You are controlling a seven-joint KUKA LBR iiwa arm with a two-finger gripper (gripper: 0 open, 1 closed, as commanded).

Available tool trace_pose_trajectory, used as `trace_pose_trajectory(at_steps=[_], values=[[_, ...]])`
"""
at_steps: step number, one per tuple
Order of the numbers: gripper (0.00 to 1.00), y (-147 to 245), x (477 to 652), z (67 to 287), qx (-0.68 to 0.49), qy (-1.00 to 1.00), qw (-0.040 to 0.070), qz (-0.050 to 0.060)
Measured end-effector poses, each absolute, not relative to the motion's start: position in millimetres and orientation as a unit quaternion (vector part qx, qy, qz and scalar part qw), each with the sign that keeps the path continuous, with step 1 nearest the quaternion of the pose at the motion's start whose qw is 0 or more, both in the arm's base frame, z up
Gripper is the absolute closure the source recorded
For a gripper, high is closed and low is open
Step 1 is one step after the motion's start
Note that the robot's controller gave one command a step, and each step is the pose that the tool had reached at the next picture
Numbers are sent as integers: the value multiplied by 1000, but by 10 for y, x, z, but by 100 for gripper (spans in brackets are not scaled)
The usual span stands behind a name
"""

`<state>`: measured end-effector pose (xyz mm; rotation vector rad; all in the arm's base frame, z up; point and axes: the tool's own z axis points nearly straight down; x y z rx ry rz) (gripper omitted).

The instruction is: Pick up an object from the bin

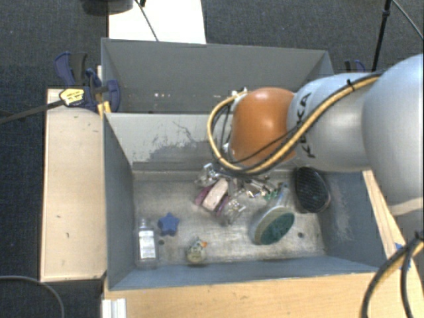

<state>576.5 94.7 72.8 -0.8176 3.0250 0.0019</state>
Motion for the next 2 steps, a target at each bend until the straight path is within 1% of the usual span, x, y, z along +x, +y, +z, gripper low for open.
trace_pose_trajectory(at_steps=[1,2], values=[[100,965,5793,758,-259,966,10,1],[100,1115,5693,2072,-263,965,5,0]])
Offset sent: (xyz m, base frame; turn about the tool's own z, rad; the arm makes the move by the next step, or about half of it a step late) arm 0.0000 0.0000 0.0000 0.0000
